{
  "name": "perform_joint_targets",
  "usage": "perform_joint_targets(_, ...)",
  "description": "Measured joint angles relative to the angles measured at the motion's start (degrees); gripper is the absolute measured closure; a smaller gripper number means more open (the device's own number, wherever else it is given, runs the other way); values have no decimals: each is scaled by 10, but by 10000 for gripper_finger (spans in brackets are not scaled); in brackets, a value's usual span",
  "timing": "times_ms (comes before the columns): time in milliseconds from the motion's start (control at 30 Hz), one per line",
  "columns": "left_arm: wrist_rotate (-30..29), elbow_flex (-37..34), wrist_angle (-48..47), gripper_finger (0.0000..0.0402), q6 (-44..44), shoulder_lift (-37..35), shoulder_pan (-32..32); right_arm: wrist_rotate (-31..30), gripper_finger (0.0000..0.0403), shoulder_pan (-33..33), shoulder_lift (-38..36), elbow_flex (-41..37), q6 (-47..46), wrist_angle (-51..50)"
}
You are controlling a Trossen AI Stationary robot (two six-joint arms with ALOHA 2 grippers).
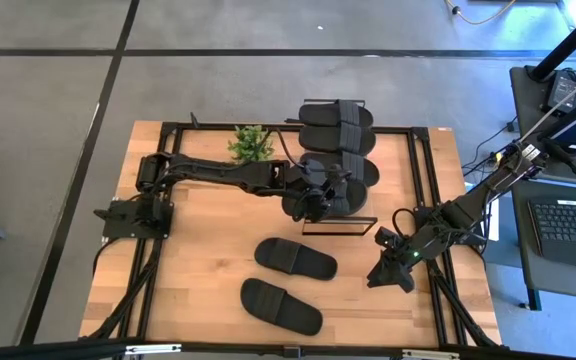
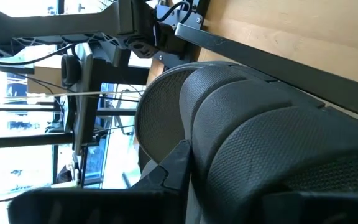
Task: Pick and place slides into the shelf
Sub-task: Put the black slide on the shelf
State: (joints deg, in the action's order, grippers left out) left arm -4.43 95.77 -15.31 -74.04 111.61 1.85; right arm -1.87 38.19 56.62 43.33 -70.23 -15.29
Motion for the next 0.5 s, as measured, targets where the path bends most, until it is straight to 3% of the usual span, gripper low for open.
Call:
perform_joint_targets(367,0,0,0,354,3,0,0,0,236,0,0,0,0,0)
perform_joint_targets(500,0,0,0,334,3,0,-1,0,236,0,0,0,0,0)
